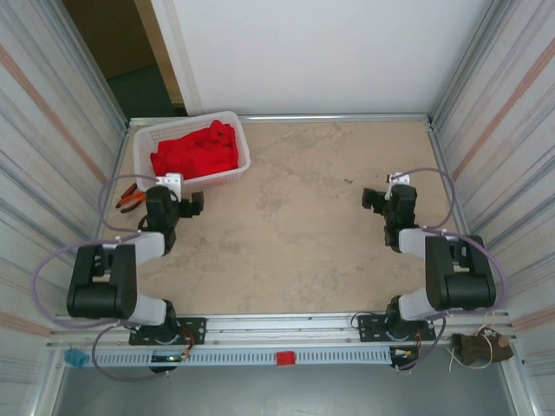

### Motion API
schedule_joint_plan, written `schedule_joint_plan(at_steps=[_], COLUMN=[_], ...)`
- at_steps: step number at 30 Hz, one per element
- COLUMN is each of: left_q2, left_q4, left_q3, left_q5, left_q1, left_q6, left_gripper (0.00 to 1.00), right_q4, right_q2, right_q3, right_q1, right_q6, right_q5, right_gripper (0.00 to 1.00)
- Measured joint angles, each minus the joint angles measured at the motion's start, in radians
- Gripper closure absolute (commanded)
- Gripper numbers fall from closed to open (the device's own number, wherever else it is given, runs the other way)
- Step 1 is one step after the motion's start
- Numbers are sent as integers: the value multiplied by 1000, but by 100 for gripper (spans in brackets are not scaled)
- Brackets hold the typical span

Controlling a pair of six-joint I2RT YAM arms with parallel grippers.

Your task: Fold the inside-out t-shirt

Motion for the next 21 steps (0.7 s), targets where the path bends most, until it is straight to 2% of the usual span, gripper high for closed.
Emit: schedule_joint_plan(at_steps=[2,4,7,10,15,21], left_q2=[-87,-167,-269,-346,-359,-140], left_q4=[-119,-234,-384,-507,-672,-817], left_q3=[66,142,238,290,357,558], left_q5=[-35,-56,-60,-58,-52,-53], left_q1=[0,-1,-6,-22,-32,18], left_q6=[-38,-82,-145,-195,-251,-275], left_gripper=[1,1,1,1,1,1], right_q4=[-166,-328,-489,-628,-864,-1137], right_q2=[-50,-72,-72,-27,249,670], right_q3=[140,294,502,674,1066,1563], right_q1=[35,33,-10,40,271,485], right_q6=[52,167,313,360,367,348], right_q5=[23,31,-59,-114,-154,-145], right_gripper=[1,1,1,1,4,4])
